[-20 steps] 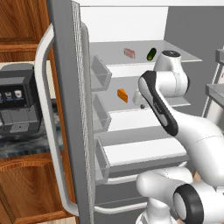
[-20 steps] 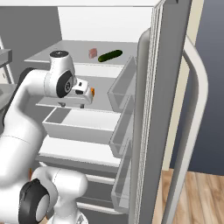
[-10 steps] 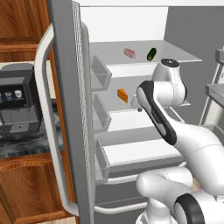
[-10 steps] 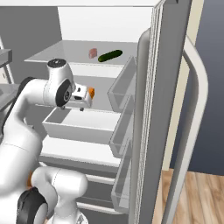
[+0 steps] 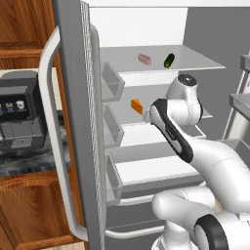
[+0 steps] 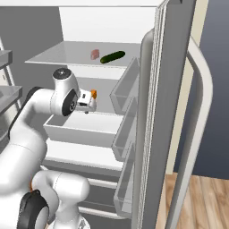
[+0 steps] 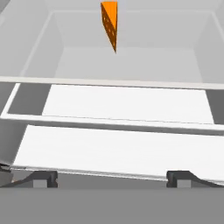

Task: Take the cheese, steak, and cucumber from the fridge and place them on the plate on the dining counter to create an appetizer plate.

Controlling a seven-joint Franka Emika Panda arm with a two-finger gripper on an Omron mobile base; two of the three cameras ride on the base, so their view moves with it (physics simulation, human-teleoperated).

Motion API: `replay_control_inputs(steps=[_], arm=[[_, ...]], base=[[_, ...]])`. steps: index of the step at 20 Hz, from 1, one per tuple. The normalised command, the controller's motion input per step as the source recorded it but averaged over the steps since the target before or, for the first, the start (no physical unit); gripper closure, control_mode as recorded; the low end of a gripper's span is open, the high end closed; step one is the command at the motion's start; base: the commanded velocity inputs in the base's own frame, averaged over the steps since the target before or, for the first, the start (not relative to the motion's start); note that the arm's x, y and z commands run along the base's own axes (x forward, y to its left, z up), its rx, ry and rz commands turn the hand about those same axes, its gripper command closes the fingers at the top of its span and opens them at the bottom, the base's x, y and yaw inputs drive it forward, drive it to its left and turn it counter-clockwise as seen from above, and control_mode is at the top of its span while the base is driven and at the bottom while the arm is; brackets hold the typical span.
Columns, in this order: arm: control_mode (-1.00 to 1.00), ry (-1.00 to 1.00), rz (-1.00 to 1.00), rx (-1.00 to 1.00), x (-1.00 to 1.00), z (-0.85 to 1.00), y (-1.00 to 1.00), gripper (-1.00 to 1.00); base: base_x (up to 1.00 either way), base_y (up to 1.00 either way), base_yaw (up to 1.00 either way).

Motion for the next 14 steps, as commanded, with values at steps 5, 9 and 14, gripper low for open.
replay_control_inputs(steps=[5,9,14], arm=[[-1.00,0.00,0.00,0.00,0.50,0.00,0.19,-1.00],[-1.00,0.00,0.00,0.00,0.51,-0.03,0.24,-1.00],[-1.00,-0.02,0.00,0.00,0.35,-0.12,0.11,-1.00]], base=[[0.00,0.00,0.00],[0.00,0.00,0.00],[0.00,0.00,0.00]])
